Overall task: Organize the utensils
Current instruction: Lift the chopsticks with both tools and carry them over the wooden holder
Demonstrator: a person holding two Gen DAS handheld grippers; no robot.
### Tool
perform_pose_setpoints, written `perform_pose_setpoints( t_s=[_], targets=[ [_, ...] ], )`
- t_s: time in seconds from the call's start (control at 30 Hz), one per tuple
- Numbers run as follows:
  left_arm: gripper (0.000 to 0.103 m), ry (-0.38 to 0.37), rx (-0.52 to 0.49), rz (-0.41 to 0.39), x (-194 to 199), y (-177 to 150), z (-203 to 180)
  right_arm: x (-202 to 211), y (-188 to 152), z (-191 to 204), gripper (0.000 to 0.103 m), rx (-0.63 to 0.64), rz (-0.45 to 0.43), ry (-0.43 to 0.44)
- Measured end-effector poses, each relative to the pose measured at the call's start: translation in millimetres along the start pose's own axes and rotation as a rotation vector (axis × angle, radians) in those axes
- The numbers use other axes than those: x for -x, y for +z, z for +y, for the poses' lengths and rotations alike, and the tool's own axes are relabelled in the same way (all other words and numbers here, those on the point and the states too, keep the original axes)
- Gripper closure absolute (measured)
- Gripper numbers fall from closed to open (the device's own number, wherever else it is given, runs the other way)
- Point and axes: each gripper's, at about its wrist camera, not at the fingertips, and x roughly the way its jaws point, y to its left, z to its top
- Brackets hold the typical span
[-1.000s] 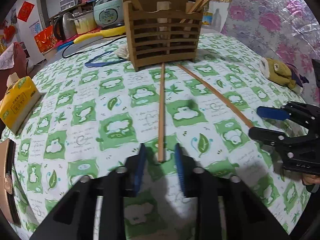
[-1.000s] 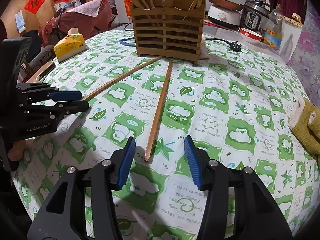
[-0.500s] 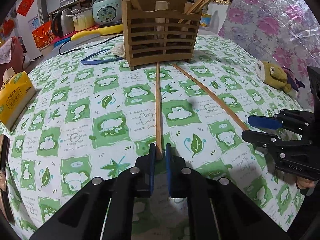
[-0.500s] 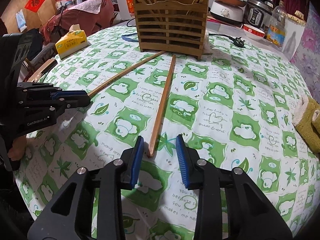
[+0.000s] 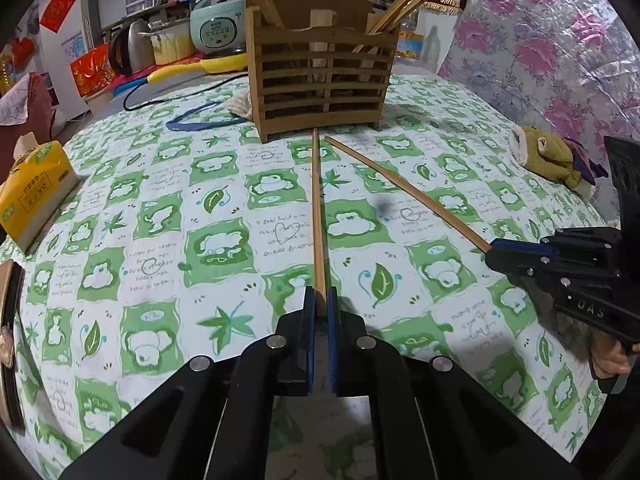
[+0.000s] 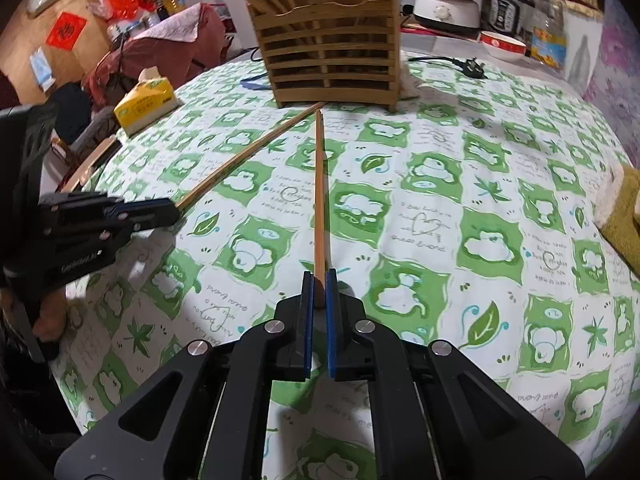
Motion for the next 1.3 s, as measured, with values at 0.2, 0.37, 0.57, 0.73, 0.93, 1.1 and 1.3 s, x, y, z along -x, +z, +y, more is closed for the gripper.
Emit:
perform_pose_setpoints(
  t_s=[0.2,0.37,0.57,0.73,0.93,1.1,1.3],
  targets=[
    [0.097,0.032,0.001,-0.036,12.1,-5.7,-11.4,8.5,-0.5,-1.5,0.096,-0.017,-0.041,-0.049],
    [0.097,0.061,-0.014,-0.063,24.8,-11.1,-21.4,20.1,-8.0,-0.3,0.096,-0.031,-0.071,-0.076],
    [0.097,0.096,-0.018,-0.122,51.7,-17.7,-31.2,45.5,-21.4,6.9,0.096,-0.031,-0.133,-0.108],
    [0.097,0.121,-0.029,-0.178,78.9,-23.1,-42.5,70.9,-28.1,12.4,0.096,-0.037,-0.186,-0.115],
    [0.097,0.128,-0.032,-0.242,112.4,-27.7,-54.2,112.4,-33.9,23.6,0.096,-0.036,-0.271,-0.121],
    [0.097,0.089,-0.001,-0.293,148.0,-25.8,-53.6,147.2,-35.8,38.2,0.096,-0.03,-0.34,-0.121],
    [0.094,0.055,0.01,-0.275,150.9,-28.4,-50.3,174.6,-39.8,52.8,0.096,-0.019,-0.4,-0.122]
  ],
)
